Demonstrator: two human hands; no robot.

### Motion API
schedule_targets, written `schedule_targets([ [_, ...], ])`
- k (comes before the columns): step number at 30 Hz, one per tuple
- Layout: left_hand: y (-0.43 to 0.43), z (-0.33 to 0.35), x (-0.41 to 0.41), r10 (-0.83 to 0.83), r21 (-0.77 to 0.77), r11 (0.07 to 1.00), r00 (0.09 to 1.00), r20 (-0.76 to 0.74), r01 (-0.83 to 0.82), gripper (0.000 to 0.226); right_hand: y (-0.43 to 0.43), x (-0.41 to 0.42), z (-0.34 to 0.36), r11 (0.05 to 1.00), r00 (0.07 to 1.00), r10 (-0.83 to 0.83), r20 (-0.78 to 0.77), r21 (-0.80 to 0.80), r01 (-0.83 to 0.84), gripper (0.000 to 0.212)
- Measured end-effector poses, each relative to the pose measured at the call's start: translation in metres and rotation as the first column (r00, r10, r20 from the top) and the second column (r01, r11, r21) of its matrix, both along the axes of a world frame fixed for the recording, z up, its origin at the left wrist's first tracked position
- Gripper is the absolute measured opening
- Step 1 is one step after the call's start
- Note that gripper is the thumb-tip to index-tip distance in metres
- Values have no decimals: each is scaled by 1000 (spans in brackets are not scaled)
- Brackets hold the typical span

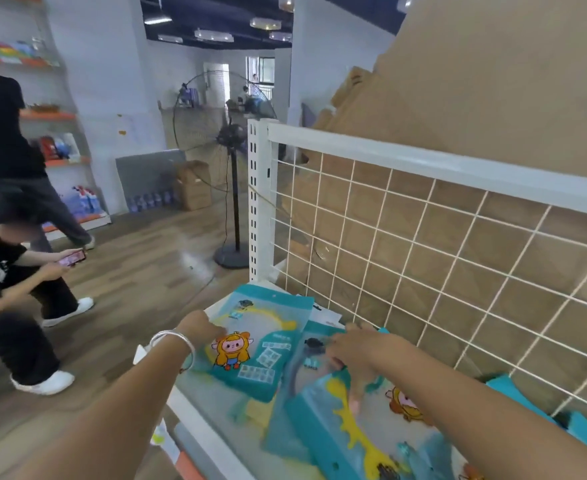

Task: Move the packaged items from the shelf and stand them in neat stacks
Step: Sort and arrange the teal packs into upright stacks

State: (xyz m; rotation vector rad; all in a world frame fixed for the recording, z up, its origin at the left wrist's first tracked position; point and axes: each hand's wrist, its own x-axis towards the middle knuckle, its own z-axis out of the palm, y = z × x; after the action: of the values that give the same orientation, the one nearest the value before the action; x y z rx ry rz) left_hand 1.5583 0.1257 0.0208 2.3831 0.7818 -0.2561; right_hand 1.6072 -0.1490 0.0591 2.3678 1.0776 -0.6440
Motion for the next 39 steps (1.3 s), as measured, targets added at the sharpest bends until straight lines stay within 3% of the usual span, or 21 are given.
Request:
schedule_targets([
  [8, 15, -14, 16, 40, -152, 987, 999, -28, -44, 49, -9, 9, -2, 990, 985, -135, -111, 25, 139, 59],
  [10, 24, -13, 13, 54, -277, 958, 996, -72, -72, 58, -12, 9, 0, 989, 981, -136, -140, 34, 142, 55],
  [12, 36, -13, 11, 64, -486, 867, 992, -109, -109, 71, -14, 10, 3, 983, 972, -162, -171, 63, 175, 49],
  [16, 49, -8, 13, 100, -715, 688, 992, -77, -125, 37, -27, 21, 14, 912, 943, -267, -198, 266, 314, 30],
  [20, 47, -1, 14, 18, -758, 652, 1000, 8, -5, 51, -42, 28, 37, 774, 918, -363, -159, 497, 392, 21],
  [24, 43, -1, 11, -64, -813, 567, 991, 121, 136, 62, -65, 25, 46, 569, 846, -484, -223, 654, 499, 27],
  [29, 17, 2, 13, 29, -868, 409, 946, 322, 282, 32, -97, 3, 43, 156, 700, -637, -323, 835, 527, 18],
  [31, -3, 8, 12, 58, -849, 400, 915, 400, 346, 28, -110, -7, 42, -12, 627, -683, -376, 863, 505, 22],
  [34, -39, 21, 12, 57, -798, 453, 881, 470, 396, 24, -130, -31, 45, -167, 561, -718, -412, 884, 436, 28],
  [39, -100, 37, 17, -8, -756, 363, 813, 583, 545, 34, -172, -85, 55, -416, 452, -746, -490, 872, 259, 22],
])
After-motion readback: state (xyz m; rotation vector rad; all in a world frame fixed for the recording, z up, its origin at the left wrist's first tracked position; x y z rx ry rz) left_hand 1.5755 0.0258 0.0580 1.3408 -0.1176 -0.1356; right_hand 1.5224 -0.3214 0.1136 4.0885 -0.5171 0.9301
